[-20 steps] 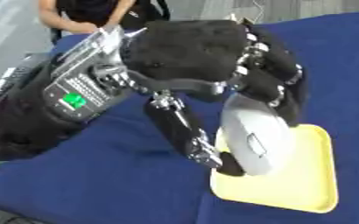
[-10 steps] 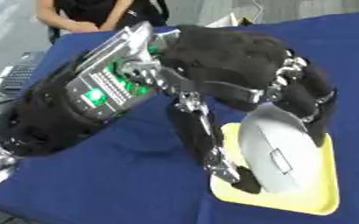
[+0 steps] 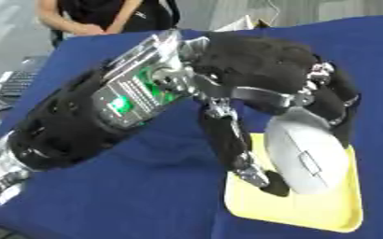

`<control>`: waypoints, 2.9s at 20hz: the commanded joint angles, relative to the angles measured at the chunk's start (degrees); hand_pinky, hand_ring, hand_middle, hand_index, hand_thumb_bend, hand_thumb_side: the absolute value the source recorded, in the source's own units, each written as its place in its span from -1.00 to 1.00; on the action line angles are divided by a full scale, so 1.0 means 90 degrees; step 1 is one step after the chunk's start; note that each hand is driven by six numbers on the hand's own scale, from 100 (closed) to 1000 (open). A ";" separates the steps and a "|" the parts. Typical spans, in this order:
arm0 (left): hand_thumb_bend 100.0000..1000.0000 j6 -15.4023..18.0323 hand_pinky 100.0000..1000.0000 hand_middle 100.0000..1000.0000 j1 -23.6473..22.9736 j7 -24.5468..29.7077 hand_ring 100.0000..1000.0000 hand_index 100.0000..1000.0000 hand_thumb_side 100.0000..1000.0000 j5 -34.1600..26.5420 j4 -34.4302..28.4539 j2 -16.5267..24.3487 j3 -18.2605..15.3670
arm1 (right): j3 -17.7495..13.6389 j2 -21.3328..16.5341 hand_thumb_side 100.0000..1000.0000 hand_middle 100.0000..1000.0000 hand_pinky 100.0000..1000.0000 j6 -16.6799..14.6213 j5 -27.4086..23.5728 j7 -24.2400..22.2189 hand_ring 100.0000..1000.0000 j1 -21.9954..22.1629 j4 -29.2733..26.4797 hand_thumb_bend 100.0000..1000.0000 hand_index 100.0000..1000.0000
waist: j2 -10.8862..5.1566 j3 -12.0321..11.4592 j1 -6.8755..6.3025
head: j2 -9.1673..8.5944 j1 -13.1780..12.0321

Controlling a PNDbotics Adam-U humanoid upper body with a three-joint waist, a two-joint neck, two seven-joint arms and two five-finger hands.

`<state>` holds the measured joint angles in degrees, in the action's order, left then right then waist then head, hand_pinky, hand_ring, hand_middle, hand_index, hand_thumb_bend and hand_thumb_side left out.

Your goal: Pick up objects on the table and place them in the box.

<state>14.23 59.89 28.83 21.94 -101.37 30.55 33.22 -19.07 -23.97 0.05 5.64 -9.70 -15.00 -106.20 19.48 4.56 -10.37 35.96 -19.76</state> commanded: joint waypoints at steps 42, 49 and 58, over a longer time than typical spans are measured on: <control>-0.26 0.2128 0.31 0.44 0.0309 -0.0461 0.51 0.67 0.28 0.2149 0.1956 -0.0631 0.0746 | -0.0007 -0.0009 0.92 0.89 0.55 -0.0038 -0.0021 -0.0021 0.60 -0.0149 -0.0063 -1.00 1.00 | -0.0002 0.0062 0.0153 | -0.0226 -0.0030; -0.11 0.2528 0.33 0.52 0.0318 -0.0509 0.62 0.77 0.66 0.2434 0.1879 -0.0618 0.0743 | -0.0002 -0.0010 0.91 0.89 0.55 -0.0035 -0.0026 -0.0028 0.60 -0.0151 -0.0066 -1.00 1.00 | -0.0009 0.0052 0.0153 | -0.0238 -0.0024; -0.14 0.2607 0.34 0.51 0.0338 -0.0478 0.61 0.78 0.68 0.2431 0.1947 -0.0654 0.0737 | 0.0002 -0.0008 0.91 0.89 0.55 -0.0042 -0.0033 -0.0035 0.60 -0.0154 -0.0063 -1.00 1.00 | -0.0008 0.0031 0.0173 | -0.0250 -0.0035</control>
<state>37.30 61.83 24.26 43.87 -83.44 24.43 40.25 -19.04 -23.46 -0.24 5.46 -9.86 -15.78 -105.89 20.50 4.85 -9.48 34.50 -19.79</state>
